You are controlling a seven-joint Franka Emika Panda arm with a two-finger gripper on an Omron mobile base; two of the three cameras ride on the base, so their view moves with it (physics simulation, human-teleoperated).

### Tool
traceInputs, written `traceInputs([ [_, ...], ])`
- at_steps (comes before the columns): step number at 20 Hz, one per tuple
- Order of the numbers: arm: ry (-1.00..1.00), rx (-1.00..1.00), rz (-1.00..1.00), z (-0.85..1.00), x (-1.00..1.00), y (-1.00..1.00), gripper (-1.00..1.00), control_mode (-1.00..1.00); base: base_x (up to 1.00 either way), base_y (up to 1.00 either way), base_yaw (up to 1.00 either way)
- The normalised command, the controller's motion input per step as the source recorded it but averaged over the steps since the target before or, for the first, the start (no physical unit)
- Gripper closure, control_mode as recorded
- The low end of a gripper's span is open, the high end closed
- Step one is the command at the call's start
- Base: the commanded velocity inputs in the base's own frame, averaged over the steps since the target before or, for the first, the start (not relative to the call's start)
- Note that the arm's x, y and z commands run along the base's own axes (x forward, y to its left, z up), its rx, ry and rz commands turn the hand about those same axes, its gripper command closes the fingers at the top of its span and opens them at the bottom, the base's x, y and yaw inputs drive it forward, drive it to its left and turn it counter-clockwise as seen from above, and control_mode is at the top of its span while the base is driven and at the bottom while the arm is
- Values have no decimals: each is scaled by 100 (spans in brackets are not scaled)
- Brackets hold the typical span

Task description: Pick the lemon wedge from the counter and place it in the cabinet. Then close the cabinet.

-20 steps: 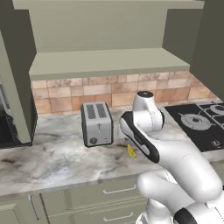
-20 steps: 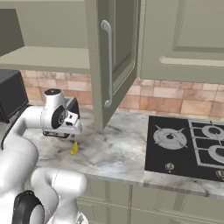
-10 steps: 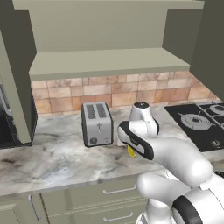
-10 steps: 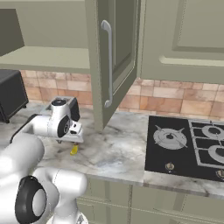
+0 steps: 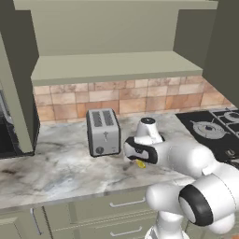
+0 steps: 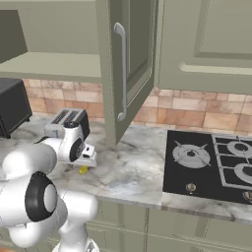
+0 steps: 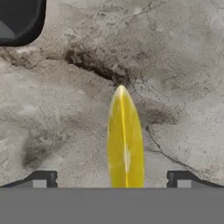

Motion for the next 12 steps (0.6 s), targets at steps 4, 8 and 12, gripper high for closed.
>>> traceInputs([
  [4,1,0,0,-41,12,0,-100,-100,0,0,0],
  [8,1,0,0,-39,10,0,-100,-100,0,0,0],
  [12,1,0,0,-48,4,0,-100,-100,0,0,0],
])
